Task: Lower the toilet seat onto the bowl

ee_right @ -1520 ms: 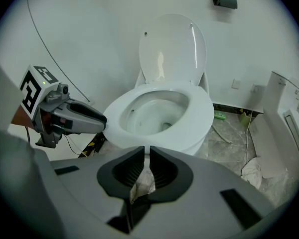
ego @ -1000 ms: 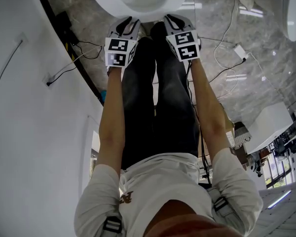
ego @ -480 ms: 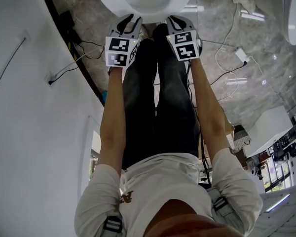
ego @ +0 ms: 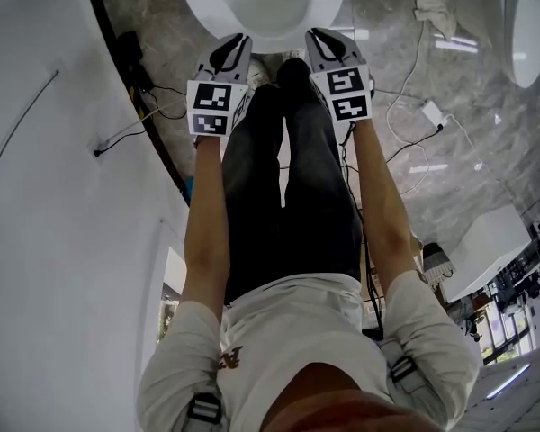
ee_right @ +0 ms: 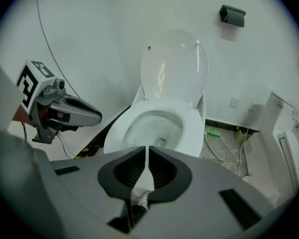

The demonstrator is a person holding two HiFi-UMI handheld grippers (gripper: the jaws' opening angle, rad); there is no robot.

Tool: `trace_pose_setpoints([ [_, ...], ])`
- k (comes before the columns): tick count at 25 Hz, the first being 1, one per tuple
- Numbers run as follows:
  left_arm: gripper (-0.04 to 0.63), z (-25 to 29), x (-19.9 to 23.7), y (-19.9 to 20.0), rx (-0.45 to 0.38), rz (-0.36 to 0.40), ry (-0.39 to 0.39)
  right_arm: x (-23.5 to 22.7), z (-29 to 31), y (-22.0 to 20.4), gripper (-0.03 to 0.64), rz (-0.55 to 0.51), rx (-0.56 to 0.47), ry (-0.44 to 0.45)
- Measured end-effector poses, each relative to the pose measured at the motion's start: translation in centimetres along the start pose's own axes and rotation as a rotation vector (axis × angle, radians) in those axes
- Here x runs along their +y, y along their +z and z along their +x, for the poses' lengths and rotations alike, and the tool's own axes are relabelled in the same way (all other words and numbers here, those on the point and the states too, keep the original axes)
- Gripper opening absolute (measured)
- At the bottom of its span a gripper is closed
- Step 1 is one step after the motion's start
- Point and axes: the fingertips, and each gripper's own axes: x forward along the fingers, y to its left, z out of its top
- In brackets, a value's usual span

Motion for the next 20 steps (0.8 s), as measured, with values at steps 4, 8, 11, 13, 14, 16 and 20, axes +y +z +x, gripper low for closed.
trace_pose_setpoints([
  [4,0.038,-1.5,-0.3,2.9,-0.041,0.02,0.012,0.0,-2.7,3.7,0.034,-0.048,-0.076,0.003],
  [8,0.028,-3.0,-0.5,5.7,-0.082,0.052,0.031,-0.1,-5.5,7.4,0.026,-0.092,-0.166,-0.025],
  [11,0.025,-4.6,-0.6,7.9,-0.116,0.074,0.05,-0.1,-7.8,9.7,0.023,-0.118,-0.218,-0.039],
  [13,0.023,-5.9,-0.7,9.4,-0.142,0.079,0.065,0.0,-9.1,11.1,0.021,-0.129,-0.243,-0.034],
  [14,0.023,-6.5,-0.8,10.1,-0.154,0.081,0.071,0.1,-9.7,11.7,0.021,-0.134,-0.254,-0.032],
  [16,0.025,-7.7,-1.0,11.5,-0.177,0.088,0.08,0.4,-10.8,12.9,0.021,-0.145,-0.273,-0.026],
  [20,0.023,-10.0,-1.8,14.0,-0.216,0.099,0.092,0.9,-13.0,14.7,0.021,-0.158,-0.297,-0.018],
])
